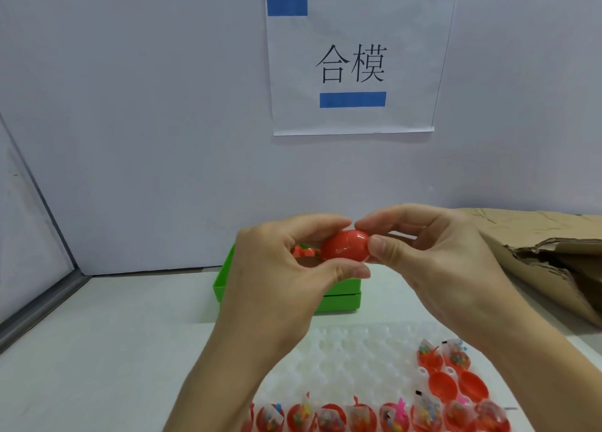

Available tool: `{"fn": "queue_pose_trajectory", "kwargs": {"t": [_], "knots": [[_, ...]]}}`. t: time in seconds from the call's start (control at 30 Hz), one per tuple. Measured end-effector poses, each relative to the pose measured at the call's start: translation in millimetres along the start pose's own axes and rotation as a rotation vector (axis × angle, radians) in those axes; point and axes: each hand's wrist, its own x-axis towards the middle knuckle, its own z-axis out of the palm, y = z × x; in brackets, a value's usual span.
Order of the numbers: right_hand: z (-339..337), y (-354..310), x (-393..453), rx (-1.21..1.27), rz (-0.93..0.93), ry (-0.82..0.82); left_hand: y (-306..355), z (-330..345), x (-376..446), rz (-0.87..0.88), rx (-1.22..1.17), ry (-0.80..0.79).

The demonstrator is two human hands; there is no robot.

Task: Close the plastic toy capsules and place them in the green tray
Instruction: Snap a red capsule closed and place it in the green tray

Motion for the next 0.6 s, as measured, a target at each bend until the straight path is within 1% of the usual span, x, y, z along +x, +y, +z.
{"fn": "queue_pose_trajectory", "kwargs": {"t": [0.1, 0.2, 0.27, 0.33, 0.4, 0.47, 0.53, 0.6], "knots": [[-2.0, 0.0, 1.1, 0.062, 0.051, -0.045, -1.0, 0.1, -0.2, 0.035, 0.014, 0.001], [-6.6, -1.4, 2.2, 0.257, 0.188, -0.103, 2.0, 4.4, 0.1, 0.077, -0.014, -0.023], [-9.8, -3.6, 2.0, 0.401, 0.306, -0.18, 2.7, 6.6, -0.2, 0.098, -0.056, -0.035], [-13.2, -4.4, 0.6, 0.468, 0.395, -0.303, 2.3, 8.5, -0.6, 0.097, -0.064, -0.066], [-14.6, -4.7, -1.4, 0.509, 0.405, -0.399, 0.1, 10.6, -1.3, 0.071, -0.055, -0.067], [-11.9, -3.8, -2.9, 0.614, 0.39, -0.438, -2.3, 11.9, -1.4, 0.041, -0.121, -0.056], [-6.3, -2.4, -3.8, 0.682, 0.371, -0.431, -5.1, 12.6, -0.9, 0.055, -0.133, -0.062], [-0.2, 0.2, -2.9, 0.652, 0.343, -0.369, -7.7, 12.5, -0.2, 0.059, -0.108, -0.067]]}}
